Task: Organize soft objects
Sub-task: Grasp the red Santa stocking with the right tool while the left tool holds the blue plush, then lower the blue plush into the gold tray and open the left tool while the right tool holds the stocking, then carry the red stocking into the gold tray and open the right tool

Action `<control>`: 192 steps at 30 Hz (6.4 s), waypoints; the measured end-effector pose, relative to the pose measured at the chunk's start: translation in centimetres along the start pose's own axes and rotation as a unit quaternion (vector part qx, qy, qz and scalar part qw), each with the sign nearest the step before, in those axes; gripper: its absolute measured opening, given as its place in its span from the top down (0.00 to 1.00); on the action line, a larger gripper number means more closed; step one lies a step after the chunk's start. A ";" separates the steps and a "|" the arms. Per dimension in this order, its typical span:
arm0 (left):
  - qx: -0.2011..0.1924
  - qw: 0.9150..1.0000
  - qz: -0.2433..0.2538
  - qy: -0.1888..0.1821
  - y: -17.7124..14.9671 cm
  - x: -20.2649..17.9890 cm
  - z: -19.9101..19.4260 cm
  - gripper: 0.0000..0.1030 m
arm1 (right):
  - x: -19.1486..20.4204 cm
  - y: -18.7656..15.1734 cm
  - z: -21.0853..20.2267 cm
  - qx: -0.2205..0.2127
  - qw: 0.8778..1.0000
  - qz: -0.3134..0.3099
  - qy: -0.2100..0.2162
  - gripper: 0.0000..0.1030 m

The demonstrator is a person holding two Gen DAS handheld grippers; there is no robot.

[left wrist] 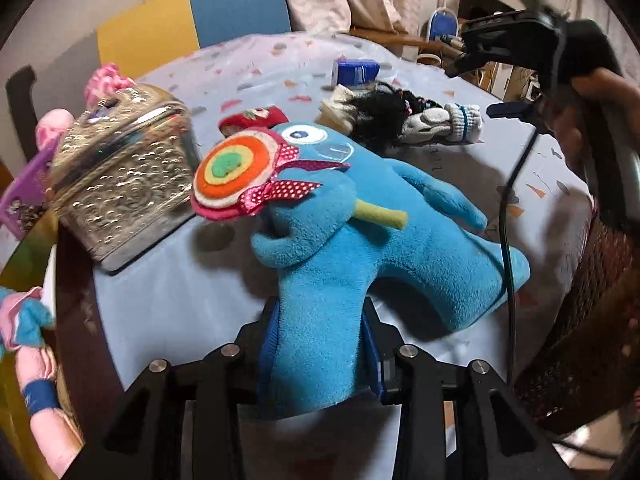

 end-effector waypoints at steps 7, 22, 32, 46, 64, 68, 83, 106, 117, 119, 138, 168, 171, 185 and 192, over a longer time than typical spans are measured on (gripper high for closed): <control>0.003 0.999 -0.035 -0.027 0.3 1.1 0.1 0.41 | 0.6 -0.4 0.6 0.015 1.000 -0.015 0.005 0.35; -0.006 0.999 -0.030 -0.042 -0.5 1.2 1.2 0.55 | 13.8 -5.3 4.0 0.181 0.957 -0.174 0.146 0.35; -0.019 0.998 -0.034 -0.046 -1.1 1.2 0.7 0.55 | 19.3 -4.9 13.0 0.262 0.950 -0.138 0.099 0.35; -0.027 0.998 -0.038 -0.044 -1.2 1.2 0.6 0.55 | 19.6 -5.1 10.7 0.189 0.935 -0.298 0.015 0.82; -0.026 0.999 -0.031 -0.025 -1.0 0.6 0.1 0.58 | 7.0 -9.6 5.6 0.243 0.926 -0.278 -0.084 0.81; -0.042 0.999 -0.030 -0.018 -0.9 1.0 -1.0 0.58 | 7.1 -9.4 6.9 0.240 0.932 -0.258 -0.085 0.79; -0.111 0.993 -0.036 0.007 -0.8 3.0 -7.6 0.58 | 6.8 -9.3 7.5 0.232 0.939 -0.247 -0.063 0.75; -0.101 0.969 -0.146 0.173 -10.2 23.1 -16.4 0.58 | 7.3 -9.3 7.9 0.225 0.938 -0.257 -0.052 0.75; -0.014 0.959 -0.158 0.236 -14.2 33.5 -12.7 0.56 | 7.2 -9.4 7.9 0.220 0.939 -0.260 -0.058 0.75; -0.005 0.959 -0.163 0.231 -14.4 34.5 -11.7 0.53 | 7.2 -9.3 7.9 0.219 0.939 -0.259 -0.059 0.75; -0.070 0.931 -0.274 0.232 -13.1 34.8 -15.8 0.23 | 7.5 -9.3 7.8 0.208 0.938 -0.269 -0.071 0.75; -0.078 0.941 -0.301 0.136 -9.8 23.7 -13.0 0.21 | 12.2 -16.3 6.5 0.206 0.915 -0.343 -0.044 0.78; -0.077 0.940 -0.305 0.135 -10.0 23.8 -13.0 0.21 | 13.3 -17.4 6.4 0.205 0.910 -0.359 -0.037 0.78; -0.077 0.931 -0.334 0.127 -11.7 24.9 -13.1 0.21 | 21.4 -21.3 2.7 0.178 0.882 -0.433 0.056 0.78; -0.079 0.922 -0.352 0.138 -12.8 26.3 -13.8 0.21 | 28.7 -26.5 1.2 0.171 0.836 -0.508 0.119 0.78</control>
Point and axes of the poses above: each gripper's, at about its wrist camera, not at the fingertips, and z roughly the way its jaws point, x to its left, y to its top, the point moved 6 cm from there along z, roughly the way its jaws point, and after that the axes turned 7 degrees about x, right-handed, at the moved point
